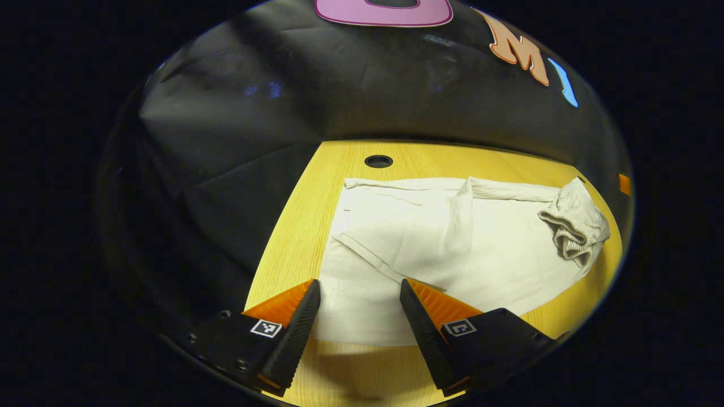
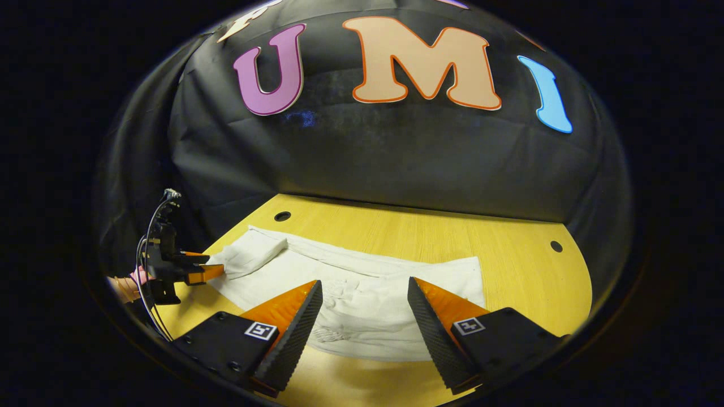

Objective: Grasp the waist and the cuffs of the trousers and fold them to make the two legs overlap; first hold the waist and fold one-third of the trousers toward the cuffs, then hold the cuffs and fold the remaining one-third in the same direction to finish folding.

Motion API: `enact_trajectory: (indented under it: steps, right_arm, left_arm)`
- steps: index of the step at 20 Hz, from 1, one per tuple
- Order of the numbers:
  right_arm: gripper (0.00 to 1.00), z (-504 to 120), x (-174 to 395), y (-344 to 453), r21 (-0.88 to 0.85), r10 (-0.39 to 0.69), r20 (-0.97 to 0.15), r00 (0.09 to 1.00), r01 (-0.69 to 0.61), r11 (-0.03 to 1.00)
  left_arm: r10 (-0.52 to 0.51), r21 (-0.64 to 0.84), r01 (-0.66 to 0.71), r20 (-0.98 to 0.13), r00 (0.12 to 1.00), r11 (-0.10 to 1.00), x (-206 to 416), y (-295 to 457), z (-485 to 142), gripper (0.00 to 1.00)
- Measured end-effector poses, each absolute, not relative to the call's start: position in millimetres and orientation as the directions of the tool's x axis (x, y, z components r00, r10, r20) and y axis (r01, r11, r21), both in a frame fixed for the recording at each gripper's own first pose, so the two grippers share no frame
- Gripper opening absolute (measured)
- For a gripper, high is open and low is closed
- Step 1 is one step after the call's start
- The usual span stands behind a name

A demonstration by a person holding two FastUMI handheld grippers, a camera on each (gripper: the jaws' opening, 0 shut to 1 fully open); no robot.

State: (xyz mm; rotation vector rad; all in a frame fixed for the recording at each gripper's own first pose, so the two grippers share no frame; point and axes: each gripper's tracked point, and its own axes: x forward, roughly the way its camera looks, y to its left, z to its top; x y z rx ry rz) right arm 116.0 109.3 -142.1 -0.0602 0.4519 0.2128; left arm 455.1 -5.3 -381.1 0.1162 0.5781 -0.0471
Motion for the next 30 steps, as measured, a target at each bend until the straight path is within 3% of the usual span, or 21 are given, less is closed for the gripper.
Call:
enact_trajectory:
  steps: [6, 8, 11, 13, 14, 20, 30]
  right_arm:
    - [0.97, -139, 109, 110, -0.005, 0.188, -0.441, 0.878, -0.212, 0.977]
    - [0.94, -140, 105, 112, 0.004, 0.195, -0.442, 0.876, -0.215, 0.977]
    - [0.97, -144, 97, 112, 0.013, 0.197, -0.454, 0.869, -0.214, 0.977]
    - [0.97, -145, 93, 109, 0.012, 0.194, -0.457, 0.868, -0.212, 0.977]
    - [0.94, -145, 91, 107, 0.009, 0.19, -0.458, 0.868, -0.21, 0.978]
    - [0.97, -134, 80, 85, 0.006, 0.171, -0.439, 0.882, -0.188, 0.982]
    - [0.94, -116, 61, 18, 0.047, 0.174, -0.412, 0.894, -0.17, 0.984]
  left_arm:
    - [-0.047, 0.075, 0.106, -0.553, 0.832, 0.992, 455, -12, -384, 0.82]
    - [-0.074, 0.059, 0.127, -0.552, 0.83, 0.99, 457, -20, -385, 0.72]
    - [-0.108, 0.03, 0.148, -0.546, 0.831, 0.989, 459, -30, -384, 0.15]
    - [-0.108, 0.024, 0.143, -0.537, 0.837, 0.989, 460, -30, -382, 0.04]
    - [-0.103, 0.021, 0.136, -0.536, 0.838, 0.991, 460, -30, -381, 0.01]
    - [-0.142, -0.057, 0.13, -0.457, 0.878, 0.99, 459, -59, -337, 0.0]
    - [-0.289, -0.114, 0.267, -0.305, 0.907, 0.957, 450, -199, -242, 0.0]
